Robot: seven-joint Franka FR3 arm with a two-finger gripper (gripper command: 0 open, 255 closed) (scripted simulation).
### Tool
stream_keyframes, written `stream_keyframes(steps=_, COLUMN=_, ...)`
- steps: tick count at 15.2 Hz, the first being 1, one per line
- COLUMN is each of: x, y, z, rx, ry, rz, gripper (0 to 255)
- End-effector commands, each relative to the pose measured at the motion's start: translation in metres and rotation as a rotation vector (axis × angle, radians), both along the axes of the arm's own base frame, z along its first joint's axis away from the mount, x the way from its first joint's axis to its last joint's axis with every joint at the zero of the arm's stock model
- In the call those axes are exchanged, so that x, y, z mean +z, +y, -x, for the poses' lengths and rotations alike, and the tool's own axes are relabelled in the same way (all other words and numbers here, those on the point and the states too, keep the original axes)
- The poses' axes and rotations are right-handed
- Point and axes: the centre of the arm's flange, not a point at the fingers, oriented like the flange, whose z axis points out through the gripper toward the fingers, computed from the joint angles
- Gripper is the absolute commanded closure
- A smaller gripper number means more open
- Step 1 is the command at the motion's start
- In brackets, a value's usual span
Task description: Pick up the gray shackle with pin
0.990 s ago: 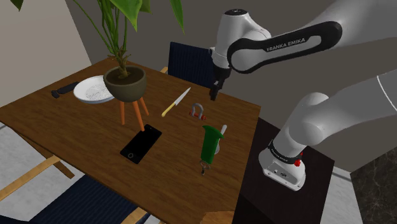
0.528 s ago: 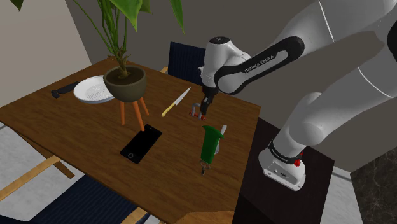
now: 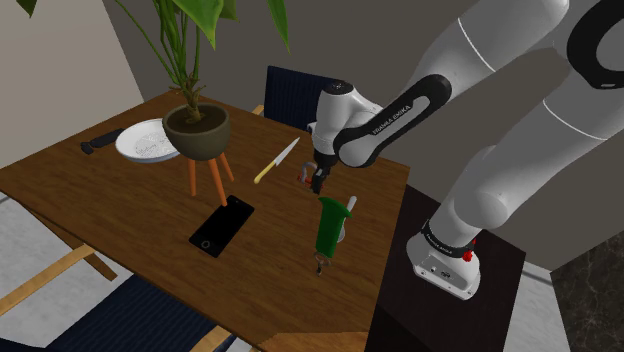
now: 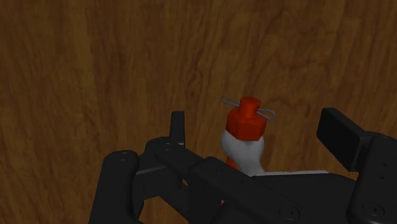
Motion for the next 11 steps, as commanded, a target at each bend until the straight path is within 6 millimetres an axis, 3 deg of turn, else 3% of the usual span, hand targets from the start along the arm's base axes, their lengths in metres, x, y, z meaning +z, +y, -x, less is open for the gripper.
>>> stream_keyframes(steps=1, x=-0.0071, y=0.0003, z=0.0000, rx=0.000, ry=-0.001, rz=0.000, gripper=0)
stream_keyframes(steps=2, x=-0.0071, y=0.0003, z=0.0001, rx=0.000, ry=-0.001, rz=0.000, gripper=0)
stream_keyframes(steps=3, x=-0.0068, y=0.0003, z=-0.0003, rx=0.000, ry=-0.001, rz=-0.001, gripper=255)
stream_keyframes(steps=11, x=-0.0067, y=0.0004, z=-0.0002, rx=0.000, ry=-0.001, rz=-0.001, gripper=255)
